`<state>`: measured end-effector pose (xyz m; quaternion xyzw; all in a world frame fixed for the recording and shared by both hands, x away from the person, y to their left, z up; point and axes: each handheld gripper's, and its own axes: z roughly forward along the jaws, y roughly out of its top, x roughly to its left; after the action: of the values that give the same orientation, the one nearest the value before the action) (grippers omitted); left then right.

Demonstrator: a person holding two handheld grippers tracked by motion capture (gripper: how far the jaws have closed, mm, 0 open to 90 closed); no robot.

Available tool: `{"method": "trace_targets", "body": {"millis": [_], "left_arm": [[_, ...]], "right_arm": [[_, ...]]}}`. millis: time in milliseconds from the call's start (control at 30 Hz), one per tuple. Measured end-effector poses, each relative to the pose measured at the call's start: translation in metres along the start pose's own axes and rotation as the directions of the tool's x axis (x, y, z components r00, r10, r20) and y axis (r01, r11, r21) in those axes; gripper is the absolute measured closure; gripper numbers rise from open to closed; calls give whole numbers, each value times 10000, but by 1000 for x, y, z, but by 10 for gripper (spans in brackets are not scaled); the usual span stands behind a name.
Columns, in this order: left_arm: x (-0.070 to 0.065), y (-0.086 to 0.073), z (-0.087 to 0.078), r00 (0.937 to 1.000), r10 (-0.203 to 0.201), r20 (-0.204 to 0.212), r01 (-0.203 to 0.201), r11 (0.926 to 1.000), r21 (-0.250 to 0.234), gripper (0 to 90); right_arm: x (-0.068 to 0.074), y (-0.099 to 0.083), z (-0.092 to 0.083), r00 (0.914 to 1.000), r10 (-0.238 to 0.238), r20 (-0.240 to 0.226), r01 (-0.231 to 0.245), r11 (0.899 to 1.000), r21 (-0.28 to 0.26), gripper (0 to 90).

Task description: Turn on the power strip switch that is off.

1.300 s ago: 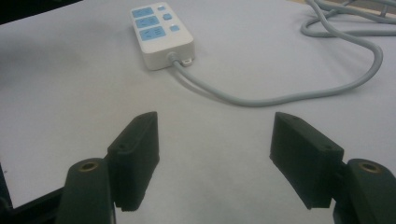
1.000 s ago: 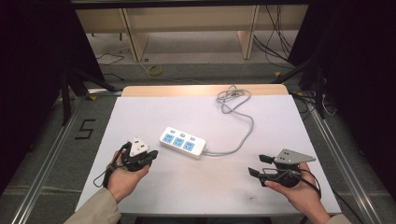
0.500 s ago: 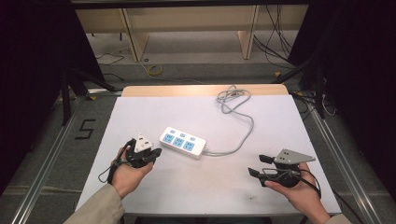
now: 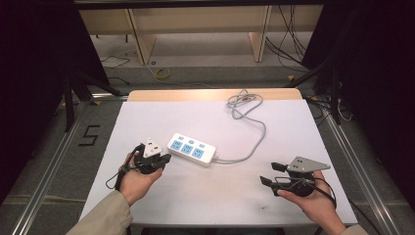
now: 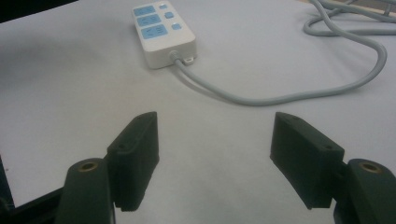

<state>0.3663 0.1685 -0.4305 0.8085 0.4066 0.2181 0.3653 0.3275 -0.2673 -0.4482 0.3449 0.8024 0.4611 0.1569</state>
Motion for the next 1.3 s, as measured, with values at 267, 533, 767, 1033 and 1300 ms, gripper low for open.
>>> {"method": "trace_targets", "body": {"millis": [267, 533, 767, 1033, 1300], "left_arm": [[-1, 3, 3, 10000, -13, 3, 13, 10000, 28, 900], [-1, 5, 6, 10000, -32, 29, 32, 10000, -12, 900], [-1, 7, 8, 10000, -12, 22, 12, 10000, 42, 900], [-1, 10, 11, 10000, 8, 47, -8, 9999, 103, 900], [-1, 12, 15, 10000, 14, 56, -15, 9998, 176, 900]], "right_arm": [[0, 0, 0, 10000, 6, 4, -6, 10000, -3, 328], [0, 0, 0, 10000, 12, -18, -12, 10000, 7, 329], [0, 0, 0, 10000, 8, -24, -8, 10000, 23, 332], [0, 0, 0, 10000, 47, -6, -47, 10000, -2, 332], [0, 0, 0, 10000, 56, -5, -56, 10000, -19, 331]]}}
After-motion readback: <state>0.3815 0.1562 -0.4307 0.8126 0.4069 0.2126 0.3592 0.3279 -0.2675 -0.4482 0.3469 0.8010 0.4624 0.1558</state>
